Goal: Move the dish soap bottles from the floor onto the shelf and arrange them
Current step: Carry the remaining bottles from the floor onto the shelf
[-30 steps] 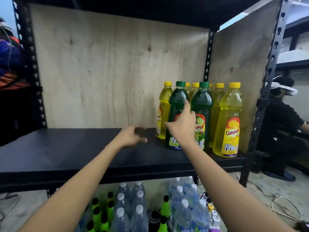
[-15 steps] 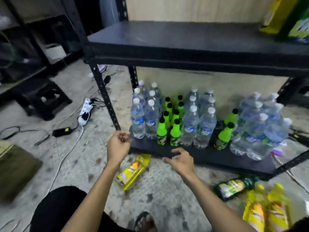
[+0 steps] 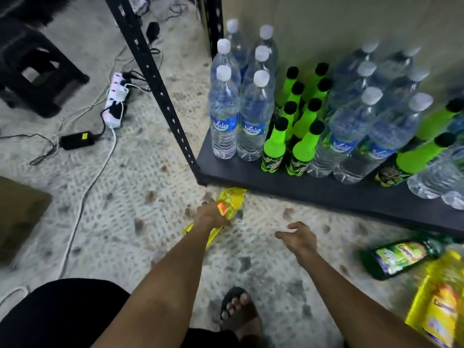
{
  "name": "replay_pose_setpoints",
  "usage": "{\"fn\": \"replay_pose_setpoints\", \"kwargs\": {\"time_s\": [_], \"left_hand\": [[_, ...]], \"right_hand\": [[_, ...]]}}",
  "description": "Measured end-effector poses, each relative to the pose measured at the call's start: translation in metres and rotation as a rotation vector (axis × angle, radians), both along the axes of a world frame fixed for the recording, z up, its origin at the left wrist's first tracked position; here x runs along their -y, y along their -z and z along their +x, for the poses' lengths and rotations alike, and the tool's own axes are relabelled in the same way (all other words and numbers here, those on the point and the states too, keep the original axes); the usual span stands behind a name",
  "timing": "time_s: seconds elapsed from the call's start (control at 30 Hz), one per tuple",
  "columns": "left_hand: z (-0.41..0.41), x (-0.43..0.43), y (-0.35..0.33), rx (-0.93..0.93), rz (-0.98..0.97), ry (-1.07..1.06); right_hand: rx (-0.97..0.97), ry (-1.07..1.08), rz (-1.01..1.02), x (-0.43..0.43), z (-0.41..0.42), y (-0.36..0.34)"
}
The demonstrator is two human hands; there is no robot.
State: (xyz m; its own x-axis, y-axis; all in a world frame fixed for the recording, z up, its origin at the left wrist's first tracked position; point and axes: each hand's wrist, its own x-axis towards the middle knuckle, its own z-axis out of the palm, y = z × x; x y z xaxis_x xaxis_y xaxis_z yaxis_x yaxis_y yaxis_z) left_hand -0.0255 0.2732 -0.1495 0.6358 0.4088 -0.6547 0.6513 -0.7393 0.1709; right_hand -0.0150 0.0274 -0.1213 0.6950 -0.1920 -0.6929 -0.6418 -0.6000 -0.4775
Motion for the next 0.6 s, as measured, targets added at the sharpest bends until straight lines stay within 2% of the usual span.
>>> {"fn": "replay_pose_setpoints", "kwargs": {"time_s": [0.2,0.37,0.6], "left_hand": [[0.005,0.019,0.025,-0.015,0.165,0.050],[-0.004,0.039,0.011,-0.042,0.048,-0.022],[-0.026,0.122,-0.013,-0.033,-0.067,0.064]], "right_hand": [[-0.008,0.020,-0.033,0.017,0.018,0.026],[0.010,0.049,-0.064,0.049,0.021,0.019],[0.160,0.256,-0.195,0.140,0.037,-0.013]]}}
